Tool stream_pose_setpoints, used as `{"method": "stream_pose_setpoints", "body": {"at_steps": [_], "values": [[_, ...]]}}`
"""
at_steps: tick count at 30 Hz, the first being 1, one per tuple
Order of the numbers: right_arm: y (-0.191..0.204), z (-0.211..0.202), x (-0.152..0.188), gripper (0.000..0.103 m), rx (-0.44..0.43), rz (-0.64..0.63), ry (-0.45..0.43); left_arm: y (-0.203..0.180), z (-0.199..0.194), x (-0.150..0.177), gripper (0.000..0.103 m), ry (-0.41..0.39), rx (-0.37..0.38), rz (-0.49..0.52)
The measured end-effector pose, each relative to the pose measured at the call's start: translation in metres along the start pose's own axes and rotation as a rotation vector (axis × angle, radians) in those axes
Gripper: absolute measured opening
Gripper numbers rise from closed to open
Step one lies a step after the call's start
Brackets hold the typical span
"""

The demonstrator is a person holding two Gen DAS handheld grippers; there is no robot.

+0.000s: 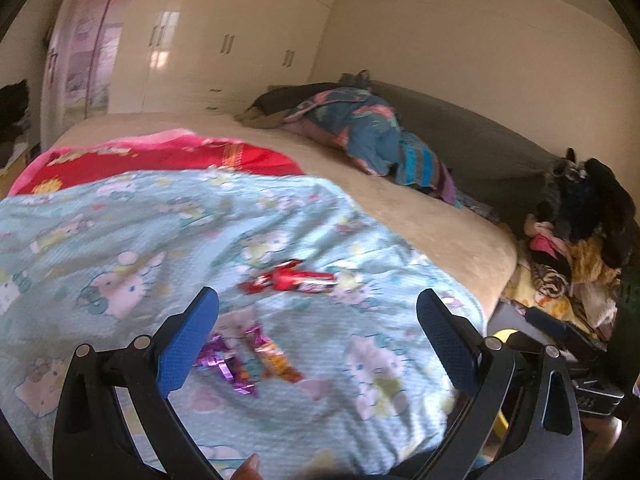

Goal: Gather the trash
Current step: 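Move both tools back over the red tube and purple wrappers on the bedsheet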

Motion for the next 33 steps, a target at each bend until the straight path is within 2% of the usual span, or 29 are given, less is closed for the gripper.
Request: {"method": "stream_pose_setpoints", "body": {"at_steps": [13, 20, 23, 25, 27, 33], "values": [[0.012, 0.09, -0.017, 0.084, -0.024, -0.111, 0.123, 0.067, 0.028, 0.025, 0.096, 0.101, -0.091, -0.071], [0.008, 0.137, -0.023, 0.084, -0.038, -0.142, 0.198, 0.076, 0.044, 0.042, 0.095, 0.168, -0.074, -0.097], [0.007, 0.157, -0.024, 0.084, -0.044, -0.165, 0.235, 0.075, 0.054, 0.051, 0.082, 0.206, -0.053, -0.115], [0.007, 0.17, -0.023, 0.084, -0.05, -0.181, 0.259, 0.074, 0.061, 0.057, 0.077, 0.232, -0.039, -0.127], [0.006, 0.186, -0.021, 0.084, -0.045, -0.203, 0.296, 0.072, 0.067, 0.062, 0.066, 0.253, -0.03, -0.133], [0.007, 0.226, -0.016, 0.084, -0.014, -0.295, 0.373, 0.07, 0.086, 0.077, 0.051, 0.324, -0.021, -0.146]]}}
Point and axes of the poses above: each gripper's, at about its wrist camera, not at the fingertips, and z roughly the way its jaws point, y to its left, x to its underside, the point moved 6 cm from there along z, roughly the way its jaws point, and after that the axes turned 10 degrees about -x, right-handed, at the moved point
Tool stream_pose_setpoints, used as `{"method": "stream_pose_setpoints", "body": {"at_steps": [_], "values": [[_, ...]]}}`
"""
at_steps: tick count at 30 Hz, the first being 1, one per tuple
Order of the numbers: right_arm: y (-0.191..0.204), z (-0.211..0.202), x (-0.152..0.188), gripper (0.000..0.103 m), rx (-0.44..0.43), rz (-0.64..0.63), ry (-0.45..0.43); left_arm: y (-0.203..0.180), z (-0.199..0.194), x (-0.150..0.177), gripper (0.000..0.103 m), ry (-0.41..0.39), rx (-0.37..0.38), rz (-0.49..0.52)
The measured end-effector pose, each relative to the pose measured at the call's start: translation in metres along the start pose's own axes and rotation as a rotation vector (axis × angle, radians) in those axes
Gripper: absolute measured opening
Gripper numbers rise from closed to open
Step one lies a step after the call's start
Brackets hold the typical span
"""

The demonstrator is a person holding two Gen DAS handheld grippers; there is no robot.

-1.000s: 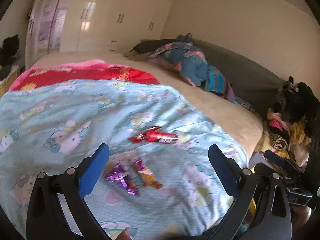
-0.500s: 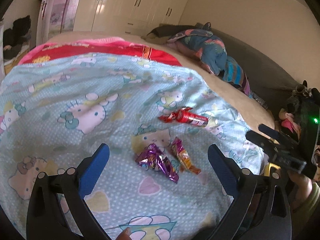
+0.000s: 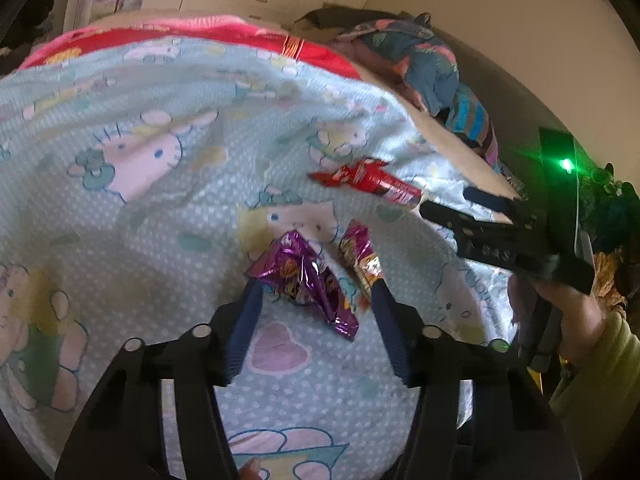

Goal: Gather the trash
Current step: 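Move both tools back over the red tube and purple wrappers on the bedsheet, then grasp the red tube with the right tool while the left tool grasps a purple wrapper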

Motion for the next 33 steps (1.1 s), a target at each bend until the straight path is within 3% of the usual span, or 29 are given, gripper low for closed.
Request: {"method": "stream_pose_setpoints", "body": {"at_steps": [9, 15, 16, 19, 23, 29, 33], "values": [[0.002, 0.041, -0.016, 0.082, 0.092, -0.148, 0.076, 0.006, 0.017, 0.007, 0.044, 0.039, 0.003, -0.017], [0.002, 0.064, -0.02, 0.077, 0.085, -0.173, 0.127, 0.007, 0.018, 0.01, 0.037, 0.046, 0.019, -0.03], [0.002, 0.066, -0.02, 0.073, 0.077, -0.169, 0.131, 0.008, 0.018, 0.01, 0.036, 0.047, 0.022, -0.033], [0.002, 0.077, -0.015, 0.058, 0.022, -0.127, 0.161, 0.007, 0.019, 0.011, 0.03, 0.048, 0.031, -0.03], [0.0, 0.071, -0.009, 0.041, 0.001, -0.055, 0.13, 0.006, 0.018, 0.011, 0.025, 0.047, 0.049, -0.03], [-0.011, 0.041, 0.011, 0.029, -0.063, 0.112, 0.056, 0.009, 0.012, 0.01, 0.015, 0.038, 0.076, -0.045], [-0.017, 0.016, 0.03, 0.023, -0.132, 0.244, -0.005, 0.009, 0.001, 0.004, 0.015, 0.008, 0.081, -0.045]]}}
Point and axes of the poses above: each gripper's, at about its wrist camera, not at the fingertips, and z roughly the way its jaws point, y to its left, x to its underside, the point moved 6 cm from there along z, roughly the way its jaws point, and after that the axes turned 10 degrees about -x, right-handed, at the moved point
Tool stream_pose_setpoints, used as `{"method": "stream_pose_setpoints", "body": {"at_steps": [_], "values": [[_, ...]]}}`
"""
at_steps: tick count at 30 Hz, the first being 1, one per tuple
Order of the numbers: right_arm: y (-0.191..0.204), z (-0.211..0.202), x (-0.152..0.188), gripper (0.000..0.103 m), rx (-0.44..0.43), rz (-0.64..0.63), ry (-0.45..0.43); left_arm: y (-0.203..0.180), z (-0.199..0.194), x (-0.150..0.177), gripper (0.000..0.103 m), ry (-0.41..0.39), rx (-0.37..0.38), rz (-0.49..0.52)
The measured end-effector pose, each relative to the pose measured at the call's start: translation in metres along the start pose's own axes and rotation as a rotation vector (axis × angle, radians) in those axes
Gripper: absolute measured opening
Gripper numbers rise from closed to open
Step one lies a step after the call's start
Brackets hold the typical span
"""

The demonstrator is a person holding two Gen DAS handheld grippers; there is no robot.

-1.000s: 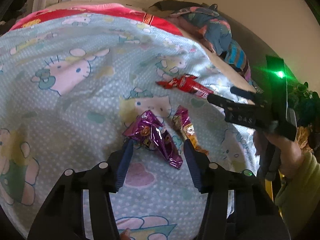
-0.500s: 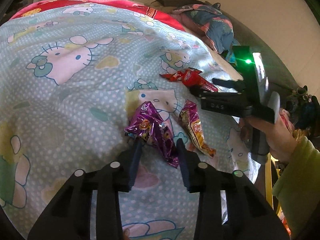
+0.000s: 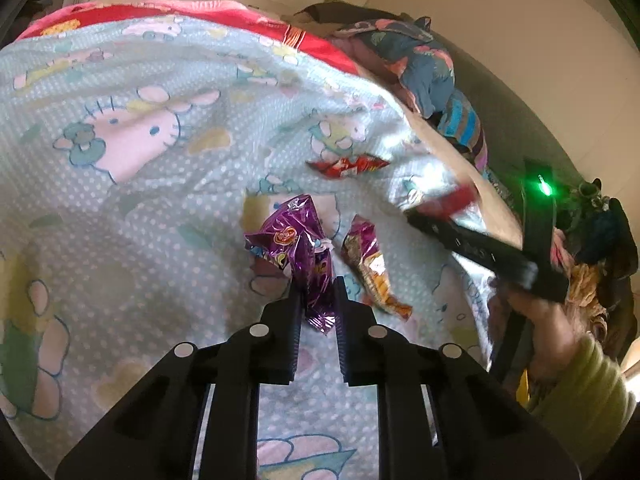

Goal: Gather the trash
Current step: 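Grasp the red tube with the right tool while the left tool grasps a purple wrapper, then carry the red tube and purple wrapper over the yellow-rimmed bin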

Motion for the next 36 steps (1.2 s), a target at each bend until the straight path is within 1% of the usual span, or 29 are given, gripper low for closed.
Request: {"method": "stream_pose_setpoints", "body": {"at_steps": [4, 9, 14, 19, 22, 30, 36], "values": [[0.001, -0.026, 0.018, 0.023, -0.061, 0.073, -0.069, -0.004, -0.015, -0.01, 0.015, -0.048, -0.001, 0.015], [0.017, -0.057, 0.036, 0.023, -0.092, 0.077, -0.131, -0.02, -0.036, -0.02, 0.015, -0.099, 0.017, 0.048], [0.03, -0.085, 0.049, 0.023, -0.111, 0.08, -0.169, -0.048, -0.054, -0.023, 0.015, -0.13, 0.055, 0.102], [0.035, -0.114, 0.058, 0.023, -0.107, 0.067, -0.204, -0.073, -0.067, -0.019, 0.015, -0.149, 0.089, 0.154], [0.032, -0.129, 0.065, 0.023, -0.095, 0.084, -0.22, -0.087, -0.075, -0.015, 0.015, -0.157, 0.109, 0.183], [0.008, -0.172, 0.081, 0.023, -0.044, 0.13, -0.282, -0.124, -0.086, 0.0, 0.015, -0.16, 0.162, 0.265], [-0.01, -0.195, 0.093, 0.023, -0.01, 0.166, -0.309, -0.15, -0.087, 0.013, 0.015, -0.151, 0.196, 0.327]]}}
Point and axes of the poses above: each gripper's, at about its wrist camera, not at the fingertips, and z roughly the way its jaws point, y to its left, x to its underside, the point moved 6 cm from there along z, roughly the way its jaws point, and after that the axes turned 10 degrees about -x, right-handed, at the moved point
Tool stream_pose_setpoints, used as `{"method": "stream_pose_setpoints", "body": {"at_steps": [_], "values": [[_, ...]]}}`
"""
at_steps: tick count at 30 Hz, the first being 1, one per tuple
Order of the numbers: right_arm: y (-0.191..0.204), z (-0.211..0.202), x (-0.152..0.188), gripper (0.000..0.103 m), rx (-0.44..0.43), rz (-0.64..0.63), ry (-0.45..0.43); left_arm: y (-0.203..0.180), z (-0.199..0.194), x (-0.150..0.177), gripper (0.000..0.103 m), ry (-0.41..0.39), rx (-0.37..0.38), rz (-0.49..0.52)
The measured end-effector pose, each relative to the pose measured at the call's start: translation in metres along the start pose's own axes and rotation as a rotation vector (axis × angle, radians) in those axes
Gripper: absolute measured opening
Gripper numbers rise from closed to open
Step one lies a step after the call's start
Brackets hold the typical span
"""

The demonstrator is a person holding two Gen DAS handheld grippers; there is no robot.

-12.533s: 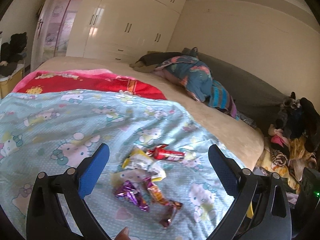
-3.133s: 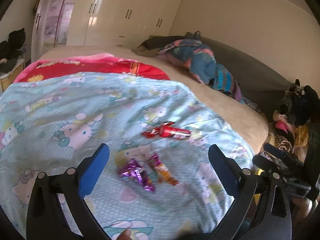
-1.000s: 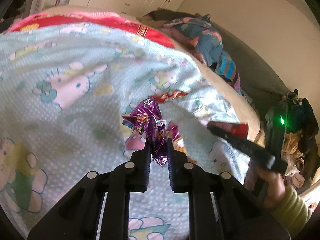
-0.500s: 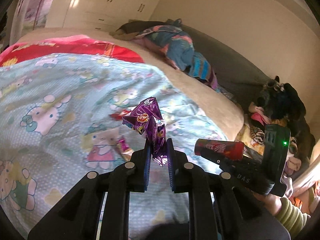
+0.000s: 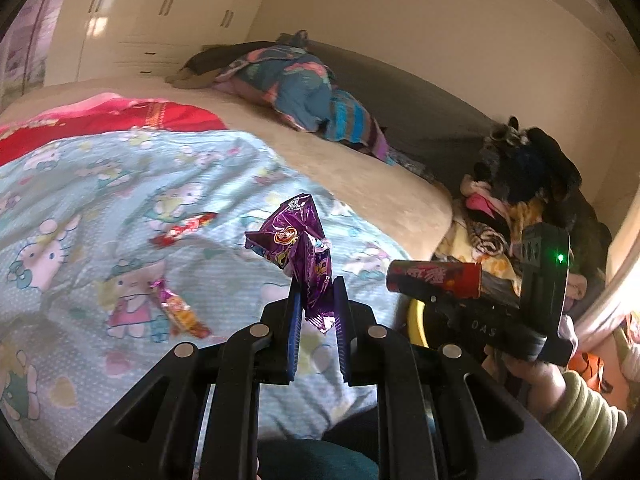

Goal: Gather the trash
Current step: 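Carry the red tube and purple wrapper over the yellow-rimmed bin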

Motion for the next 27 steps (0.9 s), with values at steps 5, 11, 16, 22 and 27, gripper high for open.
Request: {"method": "stream_pose_setpoints", "body": {"at_steps": [5, 11, 16, 22, 27], "values": [[-0.016, -0.021, 0.004, 0.023, 0.032, 0.023, -0.023, -0.023, 0.003, 0.005, 0.015, 0.012, 0.031, 0.04], [-0.032, -0.041, 0.011, 0.023, 0.067, 0.037, -0.037, -0.047, 0.002, 0.009, 0.015, 0.017, 0.063, 0.086], [-0.044, -0.056, 0.019, 0.023, 0.095, 0.046, -0.043, -0.069, 0.002, 0.012, 0.015, 0.021, 0.091, 0.126], [-0.058, -0.076, 0.028, 0.023, 0.132, 0.062, -0.057, -0.093, 0.004, 0.018, 0.015, 0.031, 0.121, 0.167], [-0.072, -0.094, 0.033, 0.023, 0.159, 0.078, -0.067, -0.113, 0.005, 0.024, 0.015, 0.041, 0.143, 0.204]]}}
Point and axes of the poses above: each gripper's, at about its wrist camera, not at the fingertips, and z roughly the way its jaws point, y to its left, x to its underside, the point moved 6 cm from there along z, roughly the way its jaws point, and after that the axes turned 10 degrees about -x, right-handed, at the moved point
